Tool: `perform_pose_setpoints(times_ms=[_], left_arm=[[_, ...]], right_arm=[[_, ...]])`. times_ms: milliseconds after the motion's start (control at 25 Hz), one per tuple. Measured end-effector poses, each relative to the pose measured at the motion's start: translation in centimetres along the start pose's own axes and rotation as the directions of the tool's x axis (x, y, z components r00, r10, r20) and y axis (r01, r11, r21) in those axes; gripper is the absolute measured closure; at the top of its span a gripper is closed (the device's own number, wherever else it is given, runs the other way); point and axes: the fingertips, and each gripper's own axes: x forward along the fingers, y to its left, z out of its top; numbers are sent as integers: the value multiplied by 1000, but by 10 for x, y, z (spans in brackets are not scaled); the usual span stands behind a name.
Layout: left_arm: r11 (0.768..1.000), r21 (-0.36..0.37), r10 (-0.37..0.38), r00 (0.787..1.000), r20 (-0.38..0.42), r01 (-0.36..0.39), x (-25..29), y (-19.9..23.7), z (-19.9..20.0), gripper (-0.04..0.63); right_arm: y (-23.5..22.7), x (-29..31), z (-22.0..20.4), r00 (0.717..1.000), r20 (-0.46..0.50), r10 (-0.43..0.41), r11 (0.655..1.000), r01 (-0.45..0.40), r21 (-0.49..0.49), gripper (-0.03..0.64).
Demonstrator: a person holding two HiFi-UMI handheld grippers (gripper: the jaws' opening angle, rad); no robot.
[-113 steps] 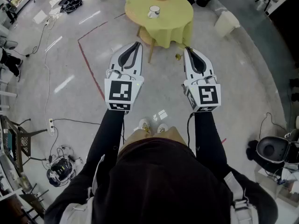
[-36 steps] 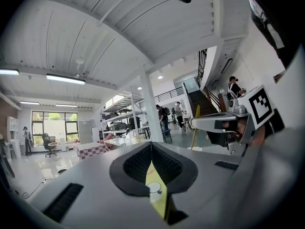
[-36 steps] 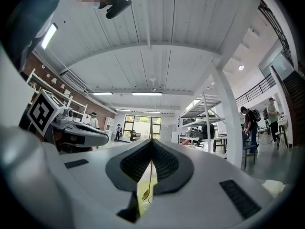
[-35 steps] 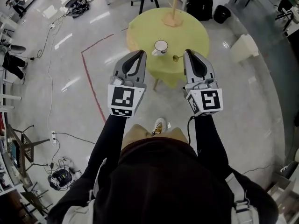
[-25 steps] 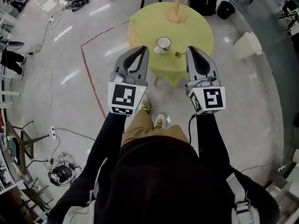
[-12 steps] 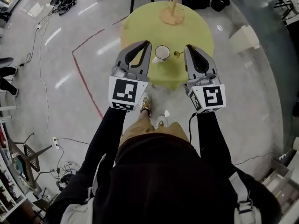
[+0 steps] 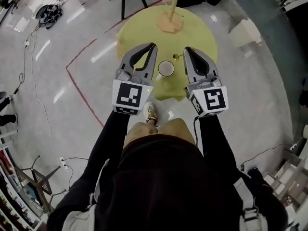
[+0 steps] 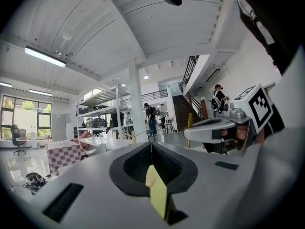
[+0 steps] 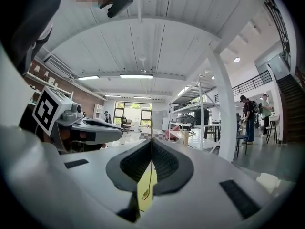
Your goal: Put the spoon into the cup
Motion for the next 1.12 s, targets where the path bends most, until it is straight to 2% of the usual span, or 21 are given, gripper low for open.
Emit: perform_pose_setpoints(times_ms=[400,880,1120], left_arm=[[996,12,-84,996,15,84,24,6,-2,575],[997,12,-74,997,-10,74,33,3,-4,575],[1000,3,-20,999,-38,20,31,13,-14,575]], right_arm=[[-7,19,3,999,9,-44,999,44,-16,589],[-12,26,-1,1000,14,-14,1000,14,11,589],[-8,31,-35,999,-52,-11,999,13,46,589]])
